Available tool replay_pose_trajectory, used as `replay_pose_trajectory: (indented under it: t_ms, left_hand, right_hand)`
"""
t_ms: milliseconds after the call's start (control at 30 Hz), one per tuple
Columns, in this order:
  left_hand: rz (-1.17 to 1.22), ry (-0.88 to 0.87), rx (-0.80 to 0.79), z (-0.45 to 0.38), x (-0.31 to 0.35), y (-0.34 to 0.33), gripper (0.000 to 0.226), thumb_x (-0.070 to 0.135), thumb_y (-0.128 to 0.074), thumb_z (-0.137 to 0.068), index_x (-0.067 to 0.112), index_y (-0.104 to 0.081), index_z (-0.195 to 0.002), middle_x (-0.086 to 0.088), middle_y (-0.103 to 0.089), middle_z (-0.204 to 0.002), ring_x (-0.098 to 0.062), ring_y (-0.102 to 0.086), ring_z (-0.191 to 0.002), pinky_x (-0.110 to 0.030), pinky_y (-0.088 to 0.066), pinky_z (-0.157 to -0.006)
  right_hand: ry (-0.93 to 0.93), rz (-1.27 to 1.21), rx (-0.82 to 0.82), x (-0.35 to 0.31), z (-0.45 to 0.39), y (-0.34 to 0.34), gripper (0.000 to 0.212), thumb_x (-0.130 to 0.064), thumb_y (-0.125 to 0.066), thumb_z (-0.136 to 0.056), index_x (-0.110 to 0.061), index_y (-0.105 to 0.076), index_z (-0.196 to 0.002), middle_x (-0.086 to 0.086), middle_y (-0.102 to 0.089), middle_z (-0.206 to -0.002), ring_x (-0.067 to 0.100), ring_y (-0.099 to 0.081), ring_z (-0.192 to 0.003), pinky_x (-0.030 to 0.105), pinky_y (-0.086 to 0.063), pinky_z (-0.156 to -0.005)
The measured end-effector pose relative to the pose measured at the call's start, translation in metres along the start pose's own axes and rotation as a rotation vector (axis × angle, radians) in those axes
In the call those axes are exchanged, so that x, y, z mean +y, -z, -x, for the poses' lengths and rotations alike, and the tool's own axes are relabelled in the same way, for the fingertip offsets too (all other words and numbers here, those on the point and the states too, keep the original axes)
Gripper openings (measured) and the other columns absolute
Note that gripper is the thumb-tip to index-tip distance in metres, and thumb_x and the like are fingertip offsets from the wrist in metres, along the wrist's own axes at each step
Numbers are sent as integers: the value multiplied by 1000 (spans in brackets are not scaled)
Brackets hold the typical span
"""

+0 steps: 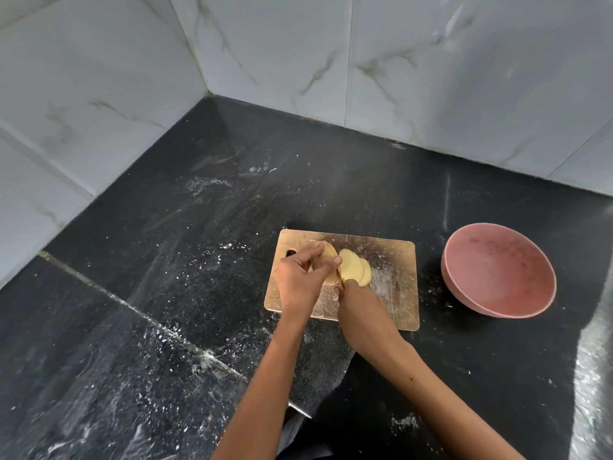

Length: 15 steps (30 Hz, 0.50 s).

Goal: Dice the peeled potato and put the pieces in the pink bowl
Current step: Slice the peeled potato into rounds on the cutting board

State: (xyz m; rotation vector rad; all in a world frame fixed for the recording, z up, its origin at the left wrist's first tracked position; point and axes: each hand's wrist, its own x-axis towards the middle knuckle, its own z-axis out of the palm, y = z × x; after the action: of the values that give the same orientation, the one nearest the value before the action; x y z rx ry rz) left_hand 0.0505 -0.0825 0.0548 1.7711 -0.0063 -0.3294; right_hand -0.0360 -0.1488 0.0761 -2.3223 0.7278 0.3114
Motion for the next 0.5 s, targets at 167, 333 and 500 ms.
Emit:
replay_pose_trajectory:
  t_ms: [167,333,500]
  left_hand:
    - [60,51,-38,-1,-3,4,44,7,-83,-70,1,-69,-111,9,-69,-96,-8,-63,-108,-32,-53,-93]
    - [89,83,-33,-2,-4,5,44,7,-84,-68,3,-69,-110,0,-71,-104,-14,-63,-112,-42,-53,-95]
    - [93,75,-41,-3,-6,6,44,6,-84,-69,2,-69,-110,0,-70,-107,-10,-62,-113,-36,-52,-95]
  right_hand:
    - [-41,-1,34,0,4,-10,19,-18,-27,-104,-11,-44,-108,11,-59,-102,29,-54,-95,36,-35,-70]
    - [-66,-5,83,-5,-1,-22,16,-16,-26,-104,-12,-41,-107,13,-61,-103,33,-57,-97,36,-33,-68]
    - [-61,8,64,-9,-11,-20,13,-14,-26,-103,-13,-39,-106,13,-61,-104,33,-57,-96,36,-35,-67]
